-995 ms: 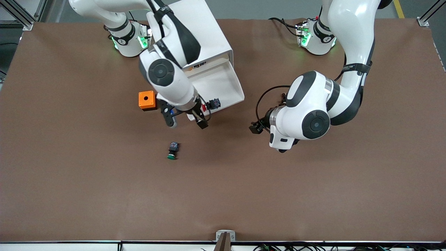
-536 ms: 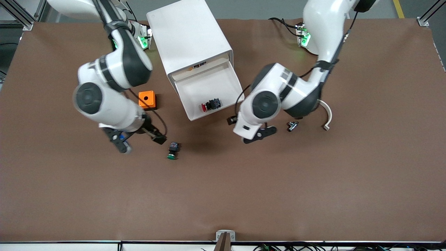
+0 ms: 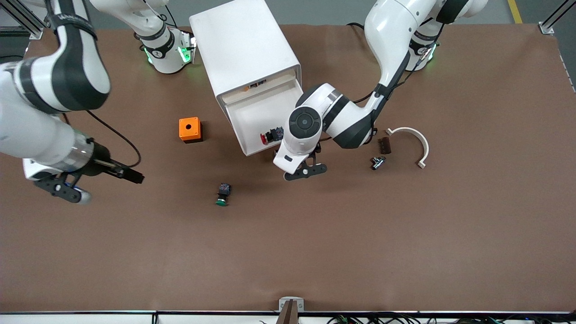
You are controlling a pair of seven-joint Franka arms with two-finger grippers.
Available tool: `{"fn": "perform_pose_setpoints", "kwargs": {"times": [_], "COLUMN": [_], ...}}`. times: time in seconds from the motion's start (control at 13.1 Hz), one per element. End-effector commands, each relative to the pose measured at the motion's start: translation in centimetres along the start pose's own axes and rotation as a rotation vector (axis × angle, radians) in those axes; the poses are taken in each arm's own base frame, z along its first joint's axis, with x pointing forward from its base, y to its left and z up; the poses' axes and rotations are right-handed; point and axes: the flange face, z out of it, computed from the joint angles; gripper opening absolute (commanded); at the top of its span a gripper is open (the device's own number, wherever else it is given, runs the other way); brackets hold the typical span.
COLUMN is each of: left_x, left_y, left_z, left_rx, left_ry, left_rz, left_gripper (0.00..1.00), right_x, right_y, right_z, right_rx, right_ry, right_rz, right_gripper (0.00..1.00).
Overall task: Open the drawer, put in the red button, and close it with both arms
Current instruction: 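Push the drawer shut with the left gripper while the right gripper withdraws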
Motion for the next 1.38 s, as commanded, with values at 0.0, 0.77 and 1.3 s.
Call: {"fn": "perform_pose_setpoints", "kwargs": {"times": [0.0, 0.77, 1.3], "left_x": [-2.8, -14.1, -17.2], "left_y": [0.9, 4.3, 5.4], "left_z": [1.5, 4.7, 6.2], "left_rx": [0.027, 0.148, 0.154], "left_ry": [-0.015, -0.199, -0.246], "left_rz": [0.018, -0.002, -0.036], "left_gripper": [1.00, 1.00, 1.00], "right_x": [-0.5, -6.0, -5.6], "right_y": [3.2, 7.9, 8.7], "right_z": [-2.7, -8.5, -9.0], "right_rx": [-0.041, -0.057, -0.058], "right_ry": [0.026, 0.136, 0.143], "right_rz": [-0.128, -0.246, -0.261], "right_gripper": [1.00, 1.00, 1.00]}}
